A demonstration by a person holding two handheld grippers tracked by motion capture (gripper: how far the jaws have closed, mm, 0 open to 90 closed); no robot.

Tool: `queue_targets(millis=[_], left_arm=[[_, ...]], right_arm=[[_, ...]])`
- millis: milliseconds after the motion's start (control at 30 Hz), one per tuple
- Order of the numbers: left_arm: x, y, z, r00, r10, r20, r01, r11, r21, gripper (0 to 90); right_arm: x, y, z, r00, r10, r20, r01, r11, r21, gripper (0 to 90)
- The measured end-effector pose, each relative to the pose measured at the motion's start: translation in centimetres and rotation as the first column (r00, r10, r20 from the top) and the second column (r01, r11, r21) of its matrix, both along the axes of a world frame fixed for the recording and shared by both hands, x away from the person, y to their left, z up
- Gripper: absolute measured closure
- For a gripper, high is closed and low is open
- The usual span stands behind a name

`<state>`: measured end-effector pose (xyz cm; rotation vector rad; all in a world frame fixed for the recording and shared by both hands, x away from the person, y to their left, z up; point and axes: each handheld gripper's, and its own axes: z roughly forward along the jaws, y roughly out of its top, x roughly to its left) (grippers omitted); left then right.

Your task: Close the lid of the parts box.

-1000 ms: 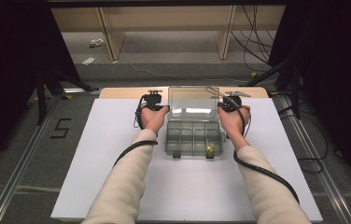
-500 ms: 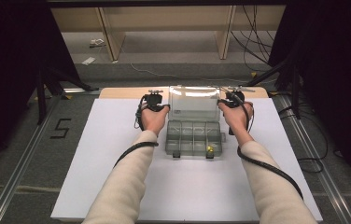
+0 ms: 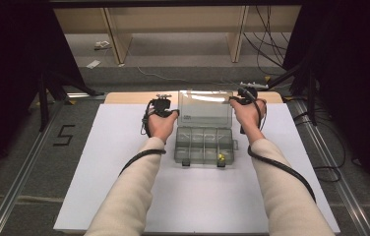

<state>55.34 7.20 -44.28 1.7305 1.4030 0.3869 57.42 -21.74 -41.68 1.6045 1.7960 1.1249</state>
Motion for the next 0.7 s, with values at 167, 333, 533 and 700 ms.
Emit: queue_targets(millis=[167,333,533,700], left_arm=[[0.0,0.1,-0.1,1.0000,-0.006,0.001,0.006,1.0000,0.002,88.3],[0.1,0.0,-0.3,1.0000,-0.008,0.000,0.008,1.0000,0.003,87.6],[0.4,0.0,-0.3,0.9998,-0.019,0.007,0.019,0.9998,0.003,83.7],[1.3,0.3,0.9,0.9985,-0.008,0.055,0.008,1.0000,0.001,72.4]], right_arm=[[-0.2,0.3,0.1,0.9995,-0.030,0.008,0.030,1.000,-0.009,88.4],[-0.7,0.5,0.0,0.9985,-0.047,0.027,0.048,0.999,-0.026,89.0],[-1.4,0.5,0.2,0.9972,-0.047,0.058,0.049,0.998,-0.033,89.3],[-2.0,0.5,0.5,0.9965,-0.039,0.074,0.042,0.999,-0.034,89.4]])
